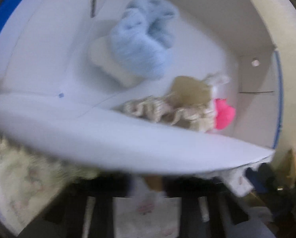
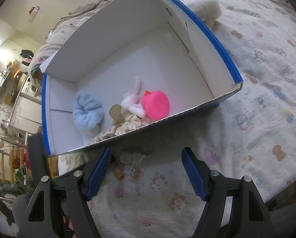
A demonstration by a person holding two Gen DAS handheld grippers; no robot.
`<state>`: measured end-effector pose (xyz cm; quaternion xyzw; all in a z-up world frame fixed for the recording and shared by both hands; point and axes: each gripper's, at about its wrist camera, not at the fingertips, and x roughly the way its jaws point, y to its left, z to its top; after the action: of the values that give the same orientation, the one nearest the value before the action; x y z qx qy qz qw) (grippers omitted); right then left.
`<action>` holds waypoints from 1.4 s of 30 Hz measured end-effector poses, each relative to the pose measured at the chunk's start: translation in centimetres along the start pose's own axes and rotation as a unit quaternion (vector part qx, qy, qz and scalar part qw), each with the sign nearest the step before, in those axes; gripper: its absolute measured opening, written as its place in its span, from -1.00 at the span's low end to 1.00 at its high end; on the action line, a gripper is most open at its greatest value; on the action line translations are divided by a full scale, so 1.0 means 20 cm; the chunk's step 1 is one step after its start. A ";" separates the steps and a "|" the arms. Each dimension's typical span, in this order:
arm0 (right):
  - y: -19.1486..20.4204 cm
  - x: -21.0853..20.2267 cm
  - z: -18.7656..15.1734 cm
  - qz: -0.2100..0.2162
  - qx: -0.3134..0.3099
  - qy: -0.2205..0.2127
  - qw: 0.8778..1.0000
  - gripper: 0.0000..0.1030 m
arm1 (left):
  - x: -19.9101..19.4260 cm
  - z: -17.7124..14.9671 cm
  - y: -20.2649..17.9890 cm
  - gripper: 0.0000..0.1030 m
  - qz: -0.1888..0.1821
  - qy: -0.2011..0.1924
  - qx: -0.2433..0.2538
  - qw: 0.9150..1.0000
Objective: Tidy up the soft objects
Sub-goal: 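Reach in front of the box and grasp the clear plastic bag with the right tool, then lower the clear plastic bag into the box and open the right tool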
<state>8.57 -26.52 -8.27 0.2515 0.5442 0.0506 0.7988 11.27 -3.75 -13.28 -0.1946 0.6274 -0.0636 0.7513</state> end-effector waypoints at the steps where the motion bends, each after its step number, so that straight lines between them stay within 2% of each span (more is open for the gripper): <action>1: 0.00 0.01 0.00 0.000 -0.001 0.001 1.000 0.51 | 0.00 0.01 -0.01 -0.92 -0.022 -0.002 0.002 1.000; 6: 0.03 0.06 -0.01 -0.004 -0.013 0.018 1.000 0.51 | -0.02 0.00 -0.01 -0.93 -0.040 0.011 0.004 0.999; 11: 0.05 0.13 -0.03 -0.011 -0.017 0.043 0.999 0.51 | -0.11 -0.01 -0.02 -0.93 -0.044 -0.002 0.015 0.999; 14: 0.06 0.19 -0.04 -0.009 -0.016 0.064 0.998 0.51 | -0.17 -0.01 0.01 -0.93 -0.030 -0.014 0.018 0.999; 16: 0.08 0.25 -0.04 -0.012 -0.017 0.078 0.997 0.51 | -0.25 -0.03 0.03 -0.93 0.001 -0.031 0.042 0.999; 19: 0.13 0.34 -0.05 -0.028 -0.031 0.094 0.995 0.51 | -0.33 -0.04 0.06 -0.93 0.016 -0.045 0.057 0.997; 23: 0.23 0.46 -0.08 -0.060 -0.072 0.111 0.989 0.51 | -0.39 -0.04 0.14 -0.93 0.037 -0.053 0.063 0.996; 26: 0.32 0.52 -0.11 -0.090 -0.118 0.107 0.983 0.51 | -0.43 -0.03 0.22 -0.94 0.045 -0.056 0.057 0.996; 27: 0.33 0.53 -0.12 -0.089 -0.128 0.106 0.982 0.39 | -0.44 -0.04 0.24 -0.93 0.049 -0.057 0.055 0.996; 28: 0.35 0.53 -0.12 -0.087 -0.135 0.108 0.981 0.01 | -0.45 -0.04 0.26 -0.93 0.054 -0.059 0.053 0.995; 29: 0.36 0.53 -0.13 -0.091 -0.147 0.108 0.979 -0.16 | -0.45 -0.04 0.26 -0.93 0.056 -0.059 0.053 0.995; 31: 0.38 0.52 -0.15 -0.087 -0.164 0.107 0.977 -0.71 | -0.45 -0.05 0.28 -0.93 0.053 -0.055 0.047 0.996; 35: 0.40 0.44 -0.19 -0.066 -0.167 0.101 0.978 -0.77 | -0.44 -0.06 0.26 -0.93 0.052 -0.049 0.047 0.996; 42: 0.41 0.21 -0.23 -0.008 -0.160 0.080 0.984 -0.77 | -0.49 -0.10 0.14 -0.93 0.071 -0.080 0.087 0.990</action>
<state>7.76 -16.36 -9.28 0.1114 0.5931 0.1506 0.7830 6.97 1.78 -5.56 -0.0883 0.5692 -0.0486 0.8160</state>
